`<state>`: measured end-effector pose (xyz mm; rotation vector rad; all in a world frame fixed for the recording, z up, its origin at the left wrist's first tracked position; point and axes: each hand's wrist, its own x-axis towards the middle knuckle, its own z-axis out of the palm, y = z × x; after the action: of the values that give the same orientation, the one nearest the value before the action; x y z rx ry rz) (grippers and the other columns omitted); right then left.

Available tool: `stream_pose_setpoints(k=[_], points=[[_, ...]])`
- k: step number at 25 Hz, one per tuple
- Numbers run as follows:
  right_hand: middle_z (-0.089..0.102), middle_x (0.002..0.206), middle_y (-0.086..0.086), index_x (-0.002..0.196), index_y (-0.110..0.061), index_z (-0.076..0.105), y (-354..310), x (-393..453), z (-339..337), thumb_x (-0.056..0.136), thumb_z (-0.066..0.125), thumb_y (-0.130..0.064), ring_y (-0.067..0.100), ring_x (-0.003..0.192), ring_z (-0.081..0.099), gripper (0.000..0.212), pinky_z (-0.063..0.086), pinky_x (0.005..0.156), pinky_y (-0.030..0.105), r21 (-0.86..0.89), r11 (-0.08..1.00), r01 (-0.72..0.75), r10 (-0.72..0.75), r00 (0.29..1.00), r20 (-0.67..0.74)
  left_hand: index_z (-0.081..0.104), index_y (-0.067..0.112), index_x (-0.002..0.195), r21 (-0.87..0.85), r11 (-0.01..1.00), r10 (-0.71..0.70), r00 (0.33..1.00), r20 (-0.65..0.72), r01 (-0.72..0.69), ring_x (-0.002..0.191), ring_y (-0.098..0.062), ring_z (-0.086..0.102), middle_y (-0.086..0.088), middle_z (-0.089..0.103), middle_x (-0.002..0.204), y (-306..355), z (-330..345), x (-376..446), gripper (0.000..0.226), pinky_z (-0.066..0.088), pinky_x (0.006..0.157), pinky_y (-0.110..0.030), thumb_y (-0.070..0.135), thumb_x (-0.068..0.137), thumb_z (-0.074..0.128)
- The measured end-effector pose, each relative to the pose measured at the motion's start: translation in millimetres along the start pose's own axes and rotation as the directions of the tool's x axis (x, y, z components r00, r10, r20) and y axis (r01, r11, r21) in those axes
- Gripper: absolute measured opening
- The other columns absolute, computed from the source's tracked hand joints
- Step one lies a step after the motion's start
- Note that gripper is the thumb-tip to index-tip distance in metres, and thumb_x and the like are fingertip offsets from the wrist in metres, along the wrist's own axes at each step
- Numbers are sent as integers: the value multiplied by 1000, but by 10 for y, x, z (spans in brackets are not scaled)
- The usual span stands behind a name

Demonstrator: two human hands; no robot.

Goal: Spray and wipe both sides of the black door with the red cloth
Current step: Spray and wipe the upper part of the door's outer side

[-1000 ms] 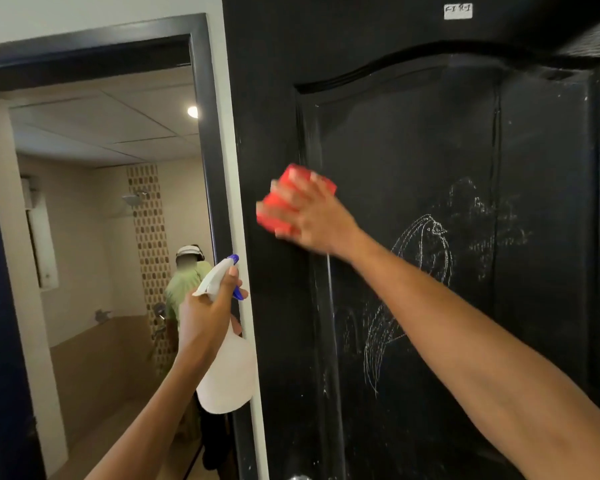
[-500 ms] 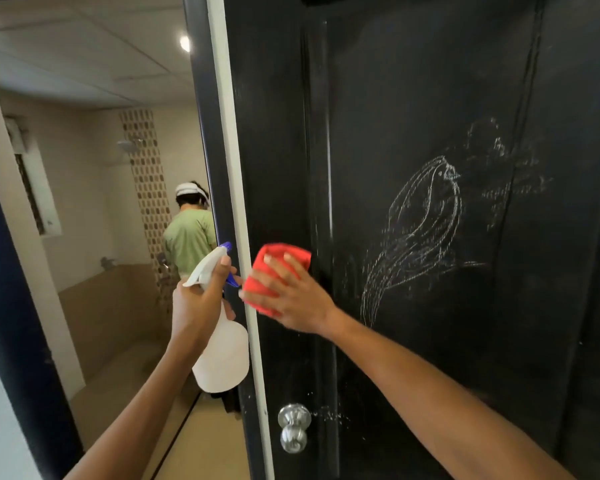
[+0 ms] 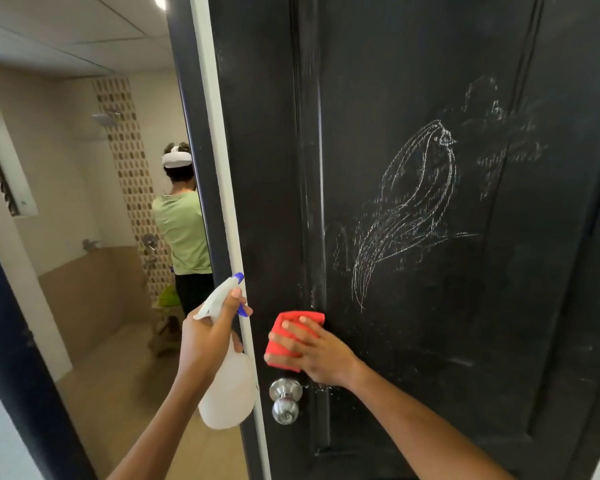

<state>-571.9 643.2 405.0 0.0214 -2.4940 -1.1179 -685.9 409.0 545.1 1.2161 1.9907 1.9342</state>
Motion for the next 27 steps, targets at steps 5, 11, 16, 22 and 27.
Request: stream_pose_setpoints(k=[5,11,16,22,27], points=[[35,164,11,155,-36,41,1493,647,-961,94,59,-22,46,150,27,65,23,119,65,60,928,-369,366,863,-348,71,31,87,-42,995,95,995,4,-95,45,-27,60,-1,76,88,634,61,290,28,56,60,-42,49,99,54],[27,167,8,162,-36,23,3041,1417,-2224,101,52,-40,44,154,16,68,17,122,63,64,737,-673,620,636,-460,70,23,87,-52,985,163,986,-28,-164,47,-25,64,4,77,84,1386,143,733,38,57,61,-36,55,97,54],[29,166,9,163,-30,24,2267,1054,-1611,103,51,-38,40,156,13,66,13,123,62,110,768,-631,603,654,-457,72,17,82,-79,988,133,991,-35,-135,47,-33,63,-7,77,77,1445,192,817,45,58,63,-45,58,95,58],[34,163,6,161,-37,26,2654,671,-1708,101,53,-39,40,153,23,66,23,120,61,3,836,-548,492,747,-448,71,13,88,-71,978,197,980,-12,-197,49,-33,65,-6,77,79,1800,214,943,46,56,57,-36,57,95,57],[21,168,7,163,-38,14,3860,917,-2556,106,40,-49,41,156,11,64,20,122,63,391,428,-815,865,244,-439,70,14,93,-133,946,295,955,-20,-295,47,-23,63,0,77,84,2511,144,1389,43,54,51,-29,53,97,55]])
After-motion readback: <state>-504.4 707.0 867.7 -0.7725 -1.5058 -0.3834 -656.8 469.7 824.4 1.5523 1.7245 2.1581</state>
